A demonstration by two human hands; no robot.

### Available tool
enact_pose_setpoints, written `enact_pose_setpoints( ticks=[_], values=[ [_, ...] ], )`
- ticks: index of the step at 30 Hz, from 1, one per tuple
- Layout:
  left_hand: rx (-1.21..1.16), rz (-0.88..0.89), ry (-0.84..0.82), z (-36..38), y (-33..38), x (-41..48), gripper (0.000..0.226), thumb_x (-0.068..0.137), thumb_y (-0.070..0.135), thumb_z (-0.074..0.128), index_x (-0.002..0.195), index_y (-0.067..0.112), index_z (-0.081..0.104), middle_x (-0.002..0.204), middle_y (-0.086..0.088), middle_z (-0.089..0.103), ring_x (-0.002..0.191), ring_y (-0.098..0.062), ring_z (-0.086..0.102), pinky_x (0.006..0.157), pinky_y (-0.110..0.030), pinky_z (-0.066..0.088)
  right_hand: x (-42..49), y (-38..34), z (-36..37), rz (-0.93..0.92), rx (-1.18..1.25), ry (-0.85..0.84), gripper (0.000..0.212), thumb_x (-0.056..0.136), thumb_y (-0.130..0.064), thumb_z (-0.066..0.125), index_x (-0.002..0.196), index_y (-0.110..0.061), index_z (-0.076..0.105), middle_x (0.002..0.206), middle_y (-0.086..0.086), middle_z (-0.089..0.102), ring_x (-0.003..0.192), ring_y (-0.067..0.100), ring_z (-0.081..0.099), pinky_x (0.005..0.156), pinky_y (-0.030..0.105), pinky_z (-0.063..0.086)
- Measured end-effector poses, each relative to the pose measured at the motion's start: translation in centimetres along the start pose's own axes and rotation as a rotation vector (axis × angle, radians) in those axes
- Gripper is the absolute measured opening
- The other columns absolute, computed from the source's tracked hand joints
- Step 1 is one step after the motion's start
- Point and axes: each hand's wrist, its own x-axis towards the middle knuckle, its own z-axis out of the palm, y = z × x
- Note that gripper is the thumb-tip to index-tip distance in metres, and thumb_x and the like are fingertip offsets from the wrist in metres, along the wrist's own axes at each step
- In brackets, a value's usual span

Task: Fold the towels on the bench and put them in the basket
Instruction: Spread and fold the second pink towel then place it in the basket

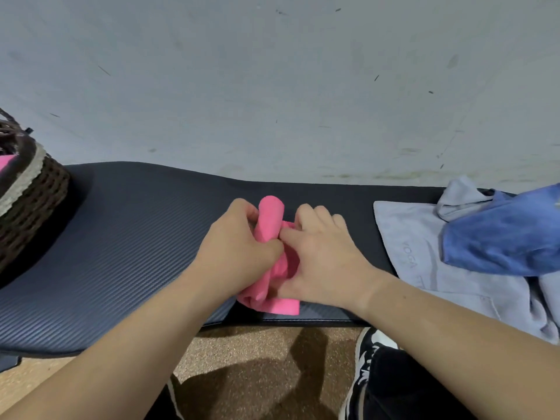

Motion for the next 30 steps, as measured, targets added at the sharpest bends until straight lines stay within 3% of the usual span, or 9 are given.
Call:
enact_pose_setpoints(
  ticks=[4, 6, 10, 14, 17, 19, 21, 24, 30],
  values=[
    [0.03, 0.088, 0.017, 1.3, 1.6, -0.3, 0.044, 0.08, 0.039, 0.079, 0.113, 0.029, 0.053, 0.094, 0.012, 0.064, 0.089, -0.01, 0.064, 0.078, -0.035, 0.054, 0.4, 2.3, -1.3, 0.187, 0.712, -0.219, 0.019, 0.079, -0.031, 0.076, 0.093, -0.025, 0.064, 0.065, -0.018, 0.059, 0.061, 0.002, 0.055, 0.063, 0.024, 0.047],
    [0.12, 0.146, -0.002, 1.9, 2.0, -0.4, 0.047, 0.081, 0.043, 0.077, 0.119, 0.027, 0.054, 0.099, 0.01, 0.061, 0.094, -0.014, 0.061, 0.077, -0.032, 0.048, 0.3, 3.6, -1.3, 0.306, 0.957, -0.276, 0.017, 0.089, -0.003, 0.063, 0.1, -0.015, 0.067, 0.069, -0.008, 0.066, 0.065, 0.008, 0.064, 0.064, 0.028, 0.052],
    [0.243, 0.249, -0.062, 3.3, 1.9, -0.9, 0.026, 0.093, 0.041, 0.063, 0.088, 0.021, 0.047, 0.093, 0.0, 0.053, 0.084, -0.019, 0.055, 0.064, -0.026, 0.038, 0.5, 4.6, -1.3, 0.492, 1.289, -0.301, 0.02, 0.098, -0.004, 0.047, 0.102, -0.002, 0.066, 0.082, 0.019, 0.069, 0.07, 0.028, 0.07, 0.075, 0.044, 0.06],
    [0.222, 0.255, -0.157, 3.8, 1.6, -1.4, 0.024, 0.097, 0.015, 0.054, 0.078, 0.019, 0.04, 0.09, -0.003, 0.047, 0.077, -0.017, 0.051, 0.059, -0.019, 0.04, 0.5, 4.5, -1.1, 0.542, 1.229, -0.207, 0.035, 0.1, -0.04, 0.065, 0.107, -0.006, 0.059, 0.08, 0.022, 0.073, 0.07, 0.034, 0.075, 0.068, 0.041, 0.064],
    [0.197, 0.249, -0.215, 3.2, 1.3, -1.1, 0.011, 0.095, 0.014, 0.056, 0.086, 0.014, 0.05, 0.096, -0.006, 0.053, 0.084, -0.023, 0.058, 0.072, -0.037, 0.056, 0.6, 4.3, -1.1, 0.584, 1.213, -0.183, 0.055, 0.089, -0.05, 0.076, 0.123, -0.013, 0.053, 0.074, 0.016, 0.073, 0.068, 0.031, 0.076, 0.062, 0.037, 0.062],
    [0.225, 0.228, -0.224, 2.3, 0.9, -0.8, 0.016, 0.091, 0.023, 0.067, 0.102, 0.018, 0.057, 0.104, 0.0, 0.057, 0.091, -0.019, 0.059, 0.077, -0.032, 0.052, 0.6, 4.2, -1.2, 0.586, 1.18, -0.195, 0.051, 0.089, -0.047, 0.077, 0.121, -0.012, 0.058, 0.072, 0.015, 0.071, 0.066, 0.029, 0.076, 0.061, 0.037, 0.063],
    [0.269, 0.151, -0.217, 1.3, 0.5, -0.8, 0.048, 0.083, 0.039, 0.078, 0.12, 0.027, 0.051, 0.113, 0.007, 0.052, 0.096, -0.013, 0.058, 0.079, -0.029, 0.048, 0.8, 4.2, -1.0, 0.588, 1.133, -0.199, 0.034, 0.095, -0.038, 0.074, 0.109, -0.008, 0.066, 0.072, 0.016, 0.071, 0.064, 0.027, 0.075, 0.064, 0.038, 0.066],
    [0.338, 0.043, -0.213, 0.7, -0.1, -1.0, 0.071, 0.071, 0.062, 0.081, 0.122, 0.028, 0.046, 0.114, 0.01, 0.052, 0.096, -0.01, 0.06, 0.083, -0.036, 0.056, 1.0, 4.2, -0.9, 0.619, 1.123, -0.201, 0.02, 0.099, -0.026, 0.068, 0.105, -0.006, 0.066, 0.07, 0.015, 0.073, 0.062, 0.025, 0.075, 0.062, 0.035, 0.065],
    [-0.031, -0.012, -0.361, 0.0, -0.6, -1.7, 0.033, 0.078, 0.029, 0.086, 0.102, 0.022, 0.065, 0.094, 0.001, 0.069, 0.074, -0.008, 0.066, 0.061, -0.025, 0.057, 0.7, 4.3, -0.7, 0.568, 1.145, -0.241, 0.018, 0.098, -0.022, 0.069, 0.111, -0.01, 0.067, 0.088, 0.015, 0.075, 0.071, 0.024, 0.074, 0.071, 0.04, 0.064]
  ],
)
